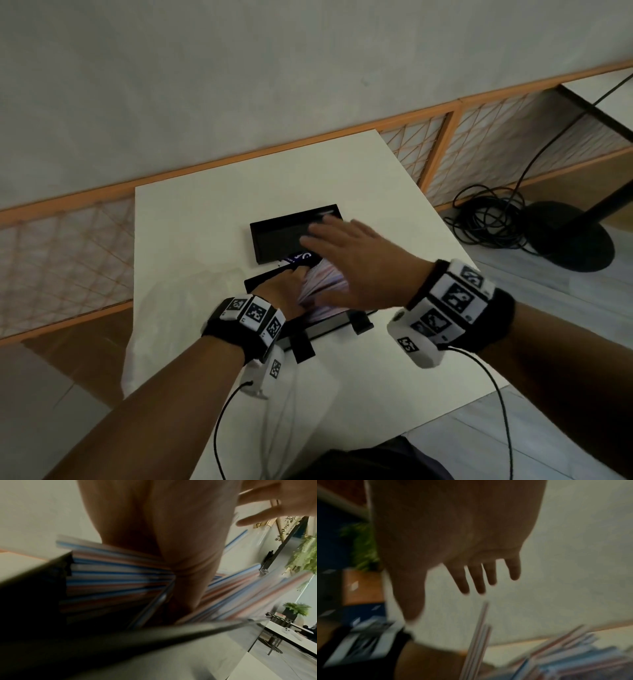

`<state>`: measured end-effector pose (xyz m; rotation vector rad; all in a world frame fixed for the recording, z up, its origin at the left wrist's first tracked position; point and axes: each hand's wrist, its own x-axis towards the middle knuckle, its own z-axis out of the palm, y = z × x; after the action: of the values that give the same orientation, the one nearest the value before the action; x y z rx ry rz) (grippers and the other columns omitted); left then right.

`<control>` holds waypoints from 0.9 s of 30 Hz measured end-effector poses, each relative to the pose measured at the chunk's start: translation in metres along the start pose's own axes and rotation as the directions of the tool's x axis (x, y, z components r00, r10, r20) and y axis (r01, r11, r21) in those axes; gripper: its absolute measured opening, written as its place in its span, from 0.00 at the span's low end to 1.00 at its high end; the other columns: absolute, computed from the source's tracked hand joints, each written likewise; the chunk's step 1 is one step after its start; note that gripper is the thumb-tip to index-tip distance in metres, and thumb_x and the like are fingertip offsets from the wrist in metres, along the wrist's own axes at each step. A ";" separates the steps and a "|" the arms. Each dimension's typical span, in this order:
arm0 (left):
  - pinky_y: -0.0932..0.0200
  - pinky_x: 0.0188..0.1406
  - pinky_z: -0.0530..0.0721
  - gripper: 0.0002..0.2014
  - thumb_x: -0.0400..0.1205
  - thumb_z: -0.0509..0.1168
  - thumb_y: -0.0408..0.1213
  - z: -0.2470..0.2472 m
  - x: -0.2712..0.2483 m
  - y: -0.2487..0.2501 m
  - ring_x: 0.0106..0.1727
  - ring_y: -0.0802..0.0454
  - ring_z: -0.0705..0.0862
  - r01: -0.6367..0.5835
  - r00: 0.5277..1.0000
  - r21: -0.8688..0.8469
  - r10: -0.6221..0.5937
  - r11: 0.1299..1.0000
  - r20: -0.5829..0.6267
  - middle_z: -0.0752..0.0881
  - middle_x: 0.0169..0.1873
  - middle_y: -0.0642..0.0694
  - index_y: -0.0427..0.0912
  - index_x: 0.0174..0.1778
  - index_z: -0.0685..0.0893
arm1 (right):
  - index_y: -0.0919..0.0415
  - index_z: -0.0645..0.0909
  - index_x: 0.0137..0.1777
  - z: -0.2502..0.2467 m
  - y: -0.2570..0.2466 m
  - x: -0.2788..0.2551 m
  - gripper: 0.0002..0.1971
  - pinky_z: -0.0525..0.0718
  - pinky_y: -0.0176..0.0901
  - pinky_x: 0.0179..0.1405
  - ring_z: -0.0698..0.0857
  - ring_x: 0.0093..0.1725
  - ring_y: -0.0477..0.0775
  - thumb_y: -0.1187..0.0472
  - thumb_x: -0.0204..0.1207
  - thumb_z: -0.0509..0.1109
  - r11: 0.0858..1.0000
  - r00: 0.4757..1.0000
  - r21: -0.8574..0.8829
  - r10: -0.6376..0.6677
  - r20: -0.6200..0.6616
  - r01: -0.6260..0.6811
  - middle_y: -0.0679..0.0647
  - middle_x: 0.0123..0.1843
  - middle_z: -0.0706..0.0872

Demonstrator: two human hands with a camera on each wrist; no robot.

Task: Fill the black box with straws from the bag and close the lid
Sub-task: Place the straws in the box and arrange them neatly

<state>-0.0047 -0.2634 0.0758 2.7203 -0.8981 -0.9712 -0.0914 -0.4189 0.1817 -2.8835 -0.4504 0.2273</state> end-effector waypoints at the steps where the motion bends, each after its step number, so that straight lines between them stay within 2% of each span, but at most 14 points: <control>1: 0.46 0.67 0.78 0.34 0.73 0.67 0.43 0.001 0.000 0.001 0.67 0.40 0.78 -0.008 1.000 0.007 0.008 1.000 -0.015 0.75 0.69 0.40 0.45 0.75 0.62 | 0.52 0.46 0.83 0.007 -0.008 0.007 0.45 0.50 0.60 0.82 0.47 0.84 0.58 0.35 0.73 0.64 0.983 0.990 -0.179 -0.025 0.136 0.050 0.54 0.85 0.50; 2: 0.48 0.67 0.78 0.34 0.73 0.67 0.41 0.002 0.000 0.000 0.67 0.40 0.78 -0.012 0.999 0.005 0.012 1.000 -0.041 0.75 0.69 0.40 0.44 0.75 0.63 | 0.54 0.44 0.83 0.015 -0.010 0.014 0.47 0.50 0.62 0.81 0.47 0.84 0.61 0.38 0.72 0.66 0.945 0.971 -0.318 -0.002 0.239 0.080 0.55 0.85 0.50; 4: 0.47 0.64 0.80 0.35 0.72 0.69 0.39 0.005 0.000 -0.004 0.65 0.40 0.79 -0.001 0.997 -0.024 -0.001 1.000 -0.078 0.76 0.67 0.41 0.46 0.75 0.63 | 0.56 0.43 0.83 0.027 -0.006 0.023 0.50 0.48 0.66 0.81 0.48 0.83 0.66 0.39 0.71 0.69 0.868 0.927 -0.489 0.110 0.358 0.086 0.59 0.85 0.52; 7: 0.46 0.63 0.80 0.37 0.71 0.70 0.40 0.009 -0.001 -0.009 0.63 0.40 0.80 -0.018 0.996 -0.075 0.011 0.997 -0.091 0.77 0.65 0.39 0.47 0.76 0.61 | 0.59 0.43 0.83 0.032 0.002 0.028 0.50 0.42 0.69 0.80 0.46 0.84 0.66 0.38 0.71 0.67 0.807 0.891 -0.586 0.212 0.402 0.073 0.62 0.84 0.52; 11: 0.45 0.66 0.79 0.42 0.69 0.71 0.44 0.008 -0.001 -0.012 0.65 0.41 0.78 -0.021 0.999 -0.126 0.015 0.992 -0.050 0.75 0.68 0.40 0.48 0.78 0.59 | 0.63 0.45 0.82 0.035 -0.004 0.030 0.40 0.45 0.70 0.80 0.51 0.83 0.66 0.46 0.79 0.60 0.809 0.889 -0.585 0.219 0.401 0.065 0.64 0.83 0.54; 13: 0.46 0.67 0.78 0.46 0.66 0.74 0.47 0.007 -0.003 -0.014 0.67 0.42 0.76 -0.013 1.000 -0.138 0.010 0.990 -0.021 0.73 0.70 0.43 0.50 0.78 0.58 | 0.65 0.50 0.81 0.034 -0.005 0.033 0.34 0.54 0.68 0.78 0.62 0.79 0.66 0.52 0.81 0.58 0.809 0.911 -0.583 0.185 0.367 0.070 0.64 0.81 0.61; 15: 0.48 0.65 0.79 0.46 0.64 0.76 0.46 0.005 -0.004 -0.016 0.65 0.44 0.77 -0.013 1.000 -0.119 0.013 0.993 0.001 0.73 0.68 0.44 0.49 0.77 0.60 | 0.63 0.57 0.79 0.032 -0.005 0.036 0.31 0.64 0.63 0.73 0.71 0.72 0.64 0.55 0.79 0.61 0.817 0.923 -0.572 0.155 0.351 0.081 0.61 0.75 0.69; 18: 0.48 0.62 0.81 0.45 0.64 0.78 0.46 0.004 -0.005 -0.017 0.62 0.44 0.79 -0.031 1.000 -0.061 0.031 0.998 0.001 0.76 0.65 0.43 0.49 0.74 0.61 | 0.59 0.60 0.77 0.033 -0.003 0.039 0.36 0.73 0.58 0.66 0.75 0.68 0.64 0.56 0.72 0.71 0.833 0.915 -0.548 0.167 0.368 0.069 0.61 0.72 0.71; 22: 0.46 0.59 0.83 0.43 0.64 0.76 0.48 0.006 -0.005 -0.017 0.60 0.43 0.81 -0.018 0.999 -0.010 0.018 1.000 -0.035 0.79 0.62 0.42 0.50 0.72 0.61 | 0.61 0.60 0.77 0.035 0.002 0.038 0.30 0.74 0.58 0.64 0.76 0.66 0.67 0.61 0.76 0.66 0.850 0.932 -0.522 0.132 0.338 0.068 0.64 0.72 0.70; 27: 0.45 0.59 0.82 0.39 0.66 0.75 0.47 0.005 -0.005 -0.018 0.58 0.43 0.81 0.004 1.000 -0.038 -0.005 0.999 -0.027 0.80 0.60 0.41 0.45 0.70 0.64 | 0.60 0.58 0.76 0.040 0.009 0.044 0.39 0.74 0.55 0.61 0.79 0.63 0.65 0.58 0.69 0.75 0.831 0.927 -0.546 0.116 0.356 0.105 0.64 0.66 0.76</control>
<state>-0.0020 -0.2459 0.0689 2.6979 -0.8604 -0.9395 -0.0550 -0.4057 0.1363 -3.4198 -0.6708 0.7857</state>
